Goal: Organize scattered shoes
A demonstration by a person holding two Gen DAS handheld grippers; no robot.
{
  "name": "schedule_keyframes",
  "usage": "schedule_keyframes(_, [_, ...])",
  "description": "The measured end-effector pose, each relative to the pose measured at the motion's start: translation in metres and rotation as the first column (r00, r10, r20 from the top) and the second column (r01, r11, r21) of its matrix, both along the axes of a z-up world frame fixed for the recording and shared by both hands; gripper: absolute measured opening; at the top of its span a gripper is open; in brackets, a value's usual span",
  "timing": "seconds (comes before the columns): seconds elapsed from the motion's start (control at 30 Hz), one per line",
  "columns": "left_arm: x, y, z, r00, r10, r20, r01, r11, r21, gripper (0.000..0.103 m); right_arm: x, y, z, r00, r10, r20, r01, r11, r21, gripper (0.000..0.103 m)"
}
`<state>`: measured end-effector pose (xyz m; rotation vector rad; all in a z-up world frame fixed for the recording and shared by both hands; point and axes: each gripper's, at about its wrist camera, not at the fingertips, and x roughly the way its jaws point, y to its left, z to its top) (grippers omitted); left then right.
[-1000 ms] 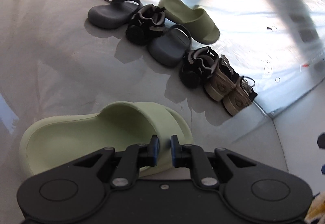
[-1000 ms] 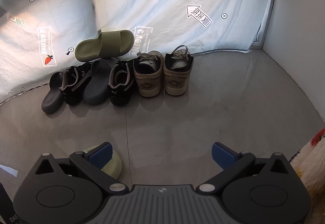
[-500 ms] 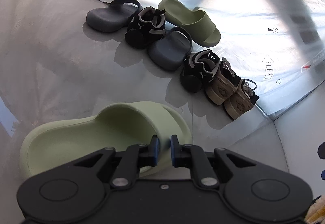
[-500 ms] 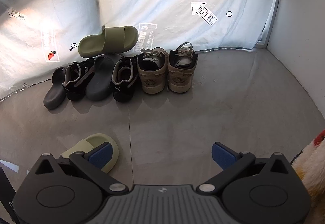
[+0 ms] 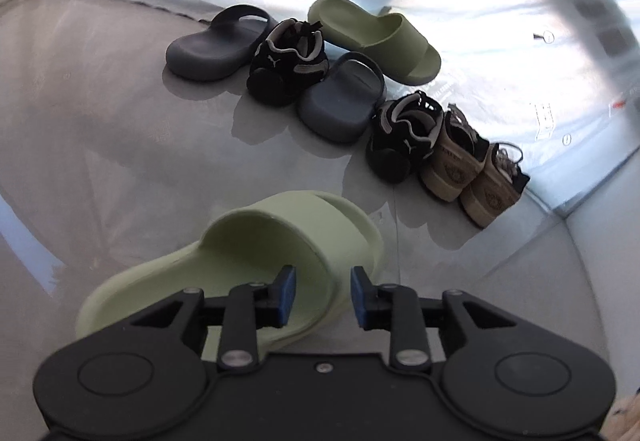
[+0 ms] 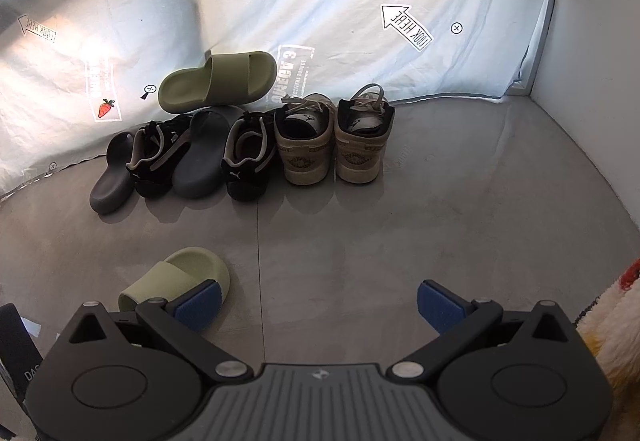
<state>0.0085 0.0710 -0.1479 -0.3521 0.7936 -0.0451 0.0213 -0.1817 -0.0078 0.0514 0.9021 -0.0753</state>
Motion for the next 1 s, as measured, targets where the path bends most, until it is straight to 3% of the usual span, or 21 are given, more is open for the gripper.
schedule_keyframes(0.13, [-0.016,0.019,0.003,0.998,-0.058,0.034,0.051,0.980,0.192,0.033,0.001,-0.003,0.000,1.000,-0.003,0.000,0.003,1.000,0.005,0.103])
schedule_keyframes(0.23, [0.003,0.036,-0.009,0.999,-0.052,0.000,0.052,0.979,0.197,0.035,0.002,-0.004,-0.001,1.000,0.000,-0.004,0.000,1.000,0.010,0.103])
schedule_keyframes(0.4, [0.043,0.040,-0.031,0.983,-0.179,-0.037,0.182,0.972,0.150,0.035,-0.001,0.001,0.000,0.999,0.036,-0.006,-0.036,0.999,0.014,0.103])
schedule_keyframes(0.5, [0.057,0.034,-0.035,0.989,-0.141,-0.033,0.145,0.969,0.202,0.032,-0.002,0.002,0.001,0.999,0.044,-0.004,-0.043,0.999,0.012,0.103])
schedule_keyframes(0.53, [0.059,0.035,-0.035,0.993,-0.113,-0.020,0.115,0.977,0.182,0.020,-0.002,0.002,0.001,0.999,0.043,-0.004,-0.043,0.999,0.012,0.103])
schedule_keyframes(0.67, [0.056,0.035,-0.038,1.000,0.014,0.003,-0.014,0.991,0.132,0.018,-0.002,0.002,0.001,0.999,0.042,-0.004,-0.042,0.999,0.011,0.103])
schedule_keyframes(0.8, [0.041,0.032,-0.033,0.986,0.162,-0.038,-0.157,0.981,0.114,0.016,0.000,0.000,0.001,0.999,0.031,-0.006,-0.031,0.999,0.008,0.103])
schedule_keyframes(1.0, [0.012,0.023,-0.027,0.979,0.176,-0.103,-0.166,0.981,0.099,0.017,0.004,-0.002,-0.003,0.999,0.023,-0.028,-0.023,1.000,0.000,0.103])
